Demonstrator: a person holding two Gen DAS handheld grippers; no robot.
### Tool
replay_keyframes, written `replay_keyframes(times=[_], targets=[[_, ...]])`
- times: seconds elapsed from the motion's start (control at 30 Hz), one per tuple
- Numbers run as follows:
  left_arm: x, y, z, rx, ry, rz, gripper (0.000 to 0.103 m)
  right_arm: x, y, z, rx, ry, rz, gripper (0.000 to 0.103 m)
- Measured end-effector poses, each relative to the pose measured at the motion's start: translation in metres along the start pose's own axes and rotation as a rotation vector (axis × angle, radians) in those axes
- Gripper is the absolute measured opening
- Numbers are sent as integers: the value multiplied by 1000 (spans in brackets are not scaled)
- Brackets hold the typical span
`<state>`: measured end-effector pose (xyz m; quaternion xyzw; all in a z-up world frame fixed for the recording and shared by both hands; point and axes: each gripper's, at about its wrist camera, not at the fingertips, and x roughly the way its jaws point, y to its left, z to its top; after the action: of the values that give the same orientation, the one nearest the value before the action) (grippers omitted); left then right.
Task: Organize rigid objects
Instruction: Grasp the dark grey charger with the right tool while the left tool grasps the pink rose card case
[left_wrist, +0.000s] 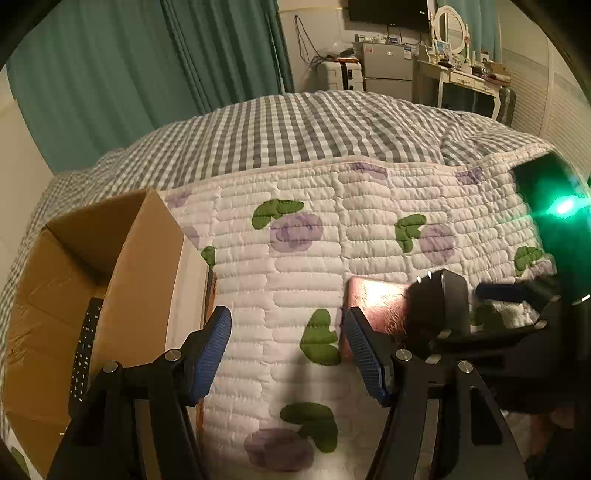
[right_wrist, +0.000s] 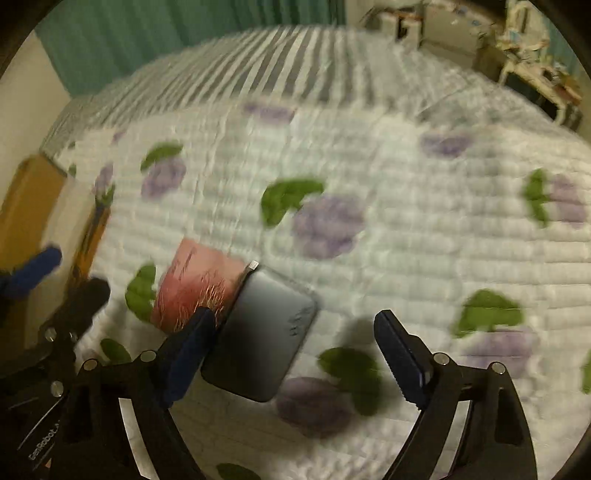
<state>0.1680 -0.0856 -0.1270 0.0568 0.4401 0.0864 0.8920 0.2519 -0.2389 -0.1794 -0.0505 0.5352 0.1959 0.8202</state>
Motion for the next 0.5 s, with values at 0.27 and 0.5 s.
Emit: replay_keyframes(times=[0.27, 0.5], targets=[[13, -11, -3, 1, 43, -44, 67, -13, -8, -11, -13, -33, 91, 52], [34, -47, -10, 83, 72, -147, 67, -54, -30, -15, -24, -171, -161, 45]])
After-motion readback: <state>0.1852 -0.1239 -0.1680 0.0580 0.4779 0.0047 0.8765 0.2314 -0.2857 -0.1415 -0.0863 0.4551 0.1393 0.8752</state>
